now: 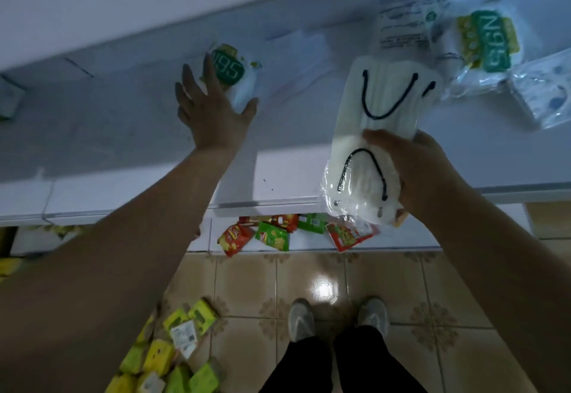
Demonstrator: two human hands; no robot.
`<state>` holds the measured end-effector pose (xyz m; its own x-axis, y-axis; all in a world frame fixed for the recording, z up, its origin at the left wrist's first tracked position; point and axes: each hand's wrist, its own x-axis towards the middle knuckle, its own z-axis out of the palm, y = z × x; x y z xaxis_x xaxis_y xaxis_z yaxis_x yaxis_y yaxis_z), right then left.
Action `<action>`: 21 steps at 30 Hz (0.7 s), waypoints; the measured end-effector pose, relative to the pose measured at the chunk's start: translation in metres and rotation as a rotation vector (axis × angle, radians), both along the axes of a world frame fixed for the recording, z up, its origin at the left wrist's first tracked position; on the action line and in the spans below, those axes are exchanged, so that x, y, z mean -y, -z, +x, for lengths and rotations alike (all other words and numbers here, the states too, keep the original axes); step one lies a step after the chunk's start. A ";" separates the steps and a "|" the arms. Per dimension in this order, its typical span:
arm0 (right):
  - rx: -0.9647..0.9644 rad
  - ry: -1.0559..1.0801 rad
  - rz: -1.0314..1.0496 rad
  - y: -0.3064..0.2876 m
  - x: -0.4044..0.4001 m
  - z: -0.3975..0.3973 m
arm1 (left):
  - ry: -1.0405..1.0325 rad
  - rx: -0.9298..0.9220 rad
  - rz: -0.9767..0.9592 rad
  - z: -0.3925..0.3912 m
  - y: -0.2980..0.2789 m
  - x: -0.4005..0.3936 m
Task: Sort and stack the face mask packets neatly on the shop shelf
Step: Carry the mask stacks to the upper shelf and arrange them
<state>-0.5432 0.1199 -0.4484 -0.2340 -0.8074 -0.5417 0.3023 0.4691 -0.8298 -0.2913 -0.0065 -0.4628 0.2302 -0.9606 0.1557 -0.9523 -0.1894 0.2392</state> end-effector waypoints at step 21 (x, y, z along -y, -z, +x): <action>-0.347 0.356 -0.141 -0.002 -0.002 0.117 | 0.121 -0.001 0.106 0.075 0.015 0.011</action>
